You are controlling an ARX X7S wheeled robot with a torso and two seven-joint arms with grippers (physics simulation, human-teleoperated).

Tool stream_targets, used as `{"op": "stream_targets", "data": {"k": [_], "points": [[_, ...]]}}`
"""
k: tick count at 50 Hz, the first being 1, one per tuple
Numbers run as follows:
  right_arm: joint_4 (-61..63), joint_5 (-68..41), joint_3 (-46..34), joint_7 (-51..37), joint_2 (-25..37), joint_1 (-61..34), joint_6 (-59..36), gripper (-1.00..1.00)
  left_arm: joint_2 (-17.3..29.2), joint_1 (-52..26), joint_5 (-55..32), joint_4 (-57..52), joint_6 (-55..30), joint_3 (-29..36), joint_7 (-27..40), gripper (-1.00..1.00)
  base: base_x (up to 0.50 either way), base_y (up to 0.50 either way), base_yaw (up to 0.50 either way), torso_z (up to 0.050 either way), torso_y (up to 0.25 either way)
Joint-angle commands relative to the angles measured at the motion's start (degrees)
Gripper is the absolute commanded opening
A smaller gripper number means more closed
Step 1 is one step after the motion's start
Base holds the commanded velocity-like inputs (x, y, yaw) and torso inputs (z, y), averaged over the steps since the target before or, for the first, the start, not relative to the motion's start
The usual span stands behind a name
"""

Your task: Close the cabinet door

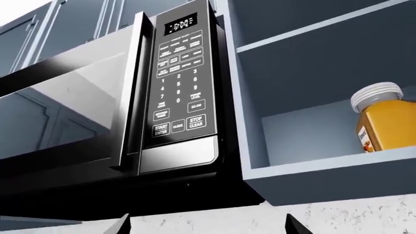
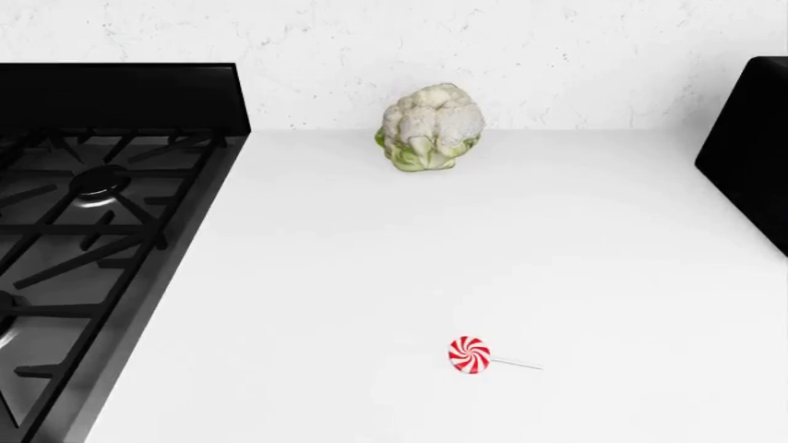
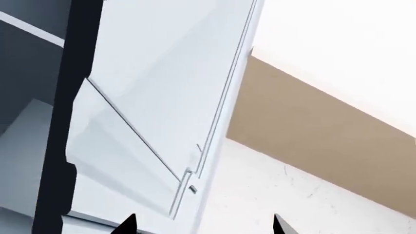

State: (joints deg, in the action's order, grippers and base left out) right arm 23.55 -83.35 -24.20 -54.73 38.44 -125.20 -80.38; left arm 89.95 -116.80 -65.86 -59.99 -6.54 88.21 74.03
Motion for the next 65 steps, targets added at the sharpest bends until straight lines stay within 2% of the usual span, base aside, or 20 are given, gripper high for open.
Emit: {"op": "stream_targets", "data": {"k": [1, 16, 40, 65], "points": [[-2.0, 8.2, 3.6, 1.0, -4.3, 2.5, 4.2, 1.0, 0.0, 1.3, -0.9, 0.0, 0.3, 0.5, -1.6, 1.0, 0.0, 0.0, 0.0, 0.0, 0.0], [-4.2, 11.5, 2.8, 8.4, -6.2, 7.9, 11.8, 1.0, 0.0, 3.3, 1.0, 0.0, 1.2, 1.5, -2.7, 1.0, 0.0, 0.0, 0.0, 0.002, 0.0], [-12.4, 11.5, 3.6, 12.7, -10.1, 14.7, 17.8, 1.0, 0.0, 3.5, -0.8, 0.0, 7.3, 0.2, -2.0, 1.0, 0.0, 0.0, 0.0, 0.003, 0.0], [-17.8, 15.2, 0.3, 17.2, -13.0, 19.3, 21.9, 1.0, 0.0, 4.1, -0.7, 0.0, 7.3, -0.9, -2.1, 1.0, 0.0, 0.0, 0.0, 0.001, 0.0]]}}
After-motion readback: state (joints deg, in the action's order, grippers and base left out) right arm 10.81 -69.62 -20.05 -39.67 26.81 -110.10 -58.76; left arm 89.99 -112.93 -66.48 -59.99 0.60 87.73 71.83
